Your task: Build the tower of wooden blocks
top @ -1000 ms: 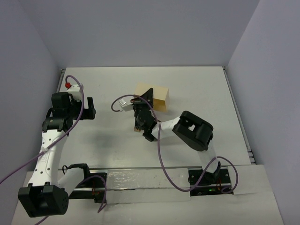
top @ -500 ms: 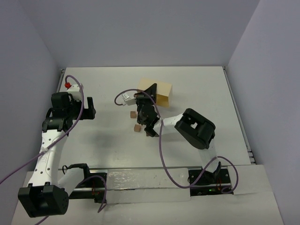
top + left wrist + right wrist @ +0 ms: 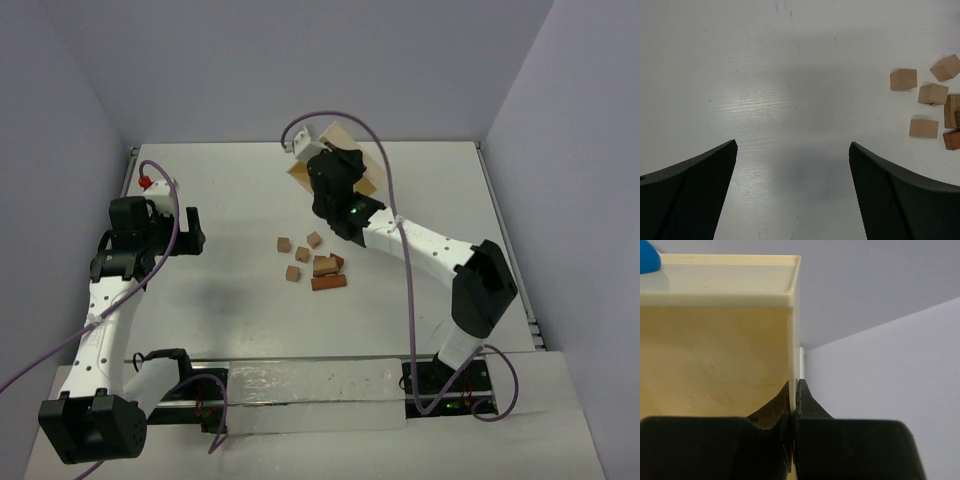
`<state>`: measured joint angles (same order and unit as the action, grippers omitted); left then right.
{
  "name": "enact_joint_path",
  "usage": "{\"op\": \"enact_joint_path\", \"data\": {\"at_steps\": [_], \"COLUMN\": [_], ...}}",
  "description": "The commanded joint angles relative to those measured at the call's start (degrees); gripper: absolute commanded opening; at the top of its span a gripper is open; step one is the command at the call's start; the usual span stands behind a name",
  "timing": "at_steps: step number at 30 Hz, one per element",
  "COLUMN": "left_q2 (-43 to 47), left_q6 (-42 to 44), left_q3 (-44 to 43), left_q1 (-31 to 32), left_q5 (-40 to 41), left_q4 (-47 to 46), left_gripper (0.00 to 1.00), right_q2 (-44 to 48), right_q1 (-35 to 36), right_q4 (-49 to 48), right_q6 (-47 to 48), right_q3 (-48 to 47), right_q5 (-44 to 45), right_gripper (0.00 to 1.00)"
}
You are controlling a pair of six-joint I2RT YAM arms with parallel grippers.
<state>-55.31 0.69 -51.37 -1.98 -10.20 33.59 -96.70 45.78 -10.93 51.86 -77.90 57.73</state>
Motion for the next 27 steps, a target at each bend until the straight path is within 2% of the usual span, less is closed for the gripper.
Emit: {"op": "enact_joint_path", "data": {"at_steps": [1, 6, 10, 14, 17, 21, 22, 27], "left_q2": [0.3, 0.1, 0.1, -0.1, -0.5, -1.4, -1.6, -3.0], "left_q6": [-0.1, 0.3, 0.5, 0.6, 0.8, 1.1, 1.1, 1.1], "left_q3": [-2.3, -2.2, -1.7, -1.6, -1.6, -1.4, -1.4, -1.3], "left_q1": [-0.2, -0.2, -0.3, -0.2, -0.2, -0.2, -0.2, -0.1], "left_q5": [-1.5, -1.8, -1.8, -2.1, -2.3, -2.6, -2.8, -3.3], "left_q4": [-1.6, -1.5, -1.6, -1.7, -1.8, -2.2, -2.3, -2.7], "left_gripper": [0.99, 0.99, 0.99, 0.99, 0.99, 0.99, 0.99, 0.99], "right_q2": [1.8, 2.4, 3.7, 4.8, 4.8, 0.5, -1.2, -13.2], "right_q1": [-4.1, -7.7, -12.2, -20.7, -31.5, -46.7, -49.3, -57.0], "right_q4": [43.9, 54.5, 56.5, 56.3, 55.0, 53.6, 53.9, 57.1], "right_q6": [-33.8, -41.0, -41.0, -37.4, -31.8, -23.5, -22.4, -16.9], "right_q3": [-8.9, -10.7, -8.1, -6.0, -4.7, -8.8, -12.6, -25.3], "right_q5": [-15.5, -31.3, -35.2, -37.1, -39.3, -42.5, -43.1, -47.0], "right_gripper": [0.00, 0.00, 0.00, 0.00, 0.00, 0.00, 0.00, 0.00]}}
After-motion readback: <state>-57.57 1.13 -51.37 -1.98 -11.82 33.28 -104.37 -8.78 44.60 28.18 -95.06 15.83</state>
